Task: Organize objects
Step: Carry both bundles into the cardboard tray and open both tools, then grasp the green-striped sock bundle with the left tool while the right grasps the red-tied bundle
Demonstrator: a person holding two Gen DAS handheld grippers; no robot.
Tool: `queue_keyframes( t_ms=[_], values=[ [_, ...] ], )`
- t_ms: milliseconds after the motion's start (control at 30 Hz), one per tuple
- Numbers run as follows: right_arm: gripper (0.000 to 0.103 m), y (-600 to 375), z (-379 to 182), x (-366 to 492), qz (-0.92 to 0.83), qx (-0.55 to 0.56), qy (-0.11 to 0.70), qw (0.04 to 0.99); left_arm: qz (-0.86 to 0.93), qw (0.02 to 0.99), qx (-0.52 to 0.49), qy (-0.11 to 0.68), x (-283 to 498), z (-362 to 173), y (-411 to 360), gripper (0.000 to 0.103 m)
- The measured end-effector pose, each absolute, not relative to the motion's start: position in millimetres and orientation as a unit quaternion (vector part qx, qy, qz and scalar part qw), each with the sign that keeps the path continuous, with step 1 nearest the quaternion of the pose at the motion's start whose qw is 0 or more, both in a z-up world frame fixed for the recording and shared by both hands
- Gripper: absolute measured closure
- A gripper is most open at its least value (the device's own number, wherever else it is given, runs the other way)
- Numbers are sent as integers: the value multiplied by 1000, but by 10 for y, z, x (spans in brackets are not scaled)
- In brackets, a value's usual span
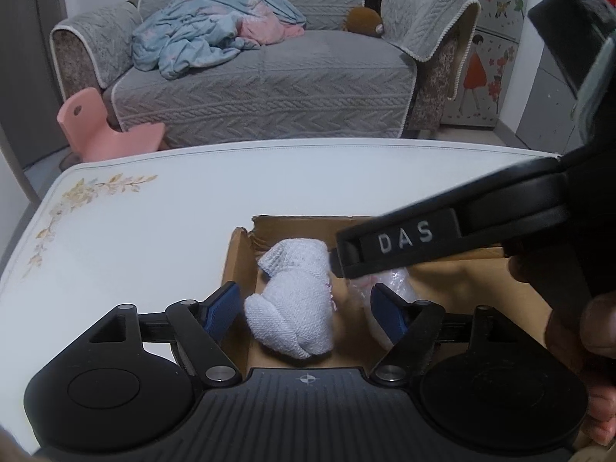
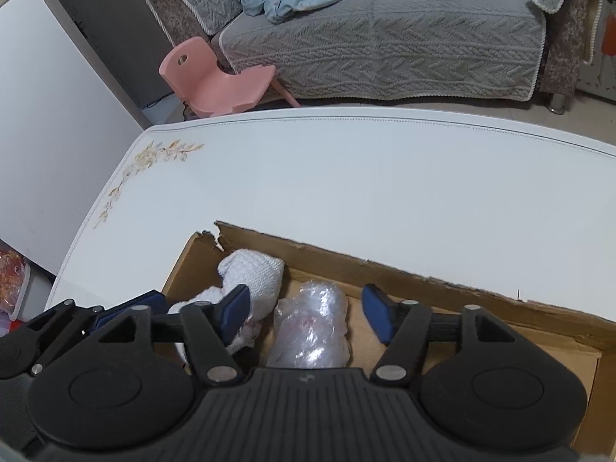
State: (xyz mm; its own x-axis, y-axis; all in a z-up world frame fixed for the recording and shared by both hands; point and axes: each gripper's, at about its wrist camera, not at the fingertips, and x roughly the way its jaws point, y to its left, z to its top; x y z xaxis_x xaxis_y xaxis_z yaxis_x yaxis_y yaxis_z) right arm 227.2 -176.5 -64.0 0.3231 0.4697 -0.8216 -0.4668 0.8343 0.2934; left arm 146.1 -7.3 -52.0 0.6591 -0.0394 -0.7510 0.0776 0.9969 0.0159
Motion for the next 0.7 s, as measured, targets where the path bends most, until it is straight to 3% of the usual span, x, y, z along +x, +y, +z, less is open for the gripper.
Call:
queue_keyframes(
  t_ms=[300,333,367,433,700],
  values=[
    [20,-2001,-275,2099,283,-4,500,819,-42,897,-8,441,1221,-322,125,17],
    [17,-2075,-179,2053,284,1,496,821,-39,897,-7,440,1133,-270,166,12],
    [15,-2157,-77,1988,287,2,490,823,-36,899,-6,436,1012,-215,208,6],
    [12,-2338,159,1816,288,3,470,834,-28,907,-3,421,721,-105,307,1],
    [1,-3129,685,566,269,-15,406,873,-35,916,10,400,-665,121,497,1]
  ],
)
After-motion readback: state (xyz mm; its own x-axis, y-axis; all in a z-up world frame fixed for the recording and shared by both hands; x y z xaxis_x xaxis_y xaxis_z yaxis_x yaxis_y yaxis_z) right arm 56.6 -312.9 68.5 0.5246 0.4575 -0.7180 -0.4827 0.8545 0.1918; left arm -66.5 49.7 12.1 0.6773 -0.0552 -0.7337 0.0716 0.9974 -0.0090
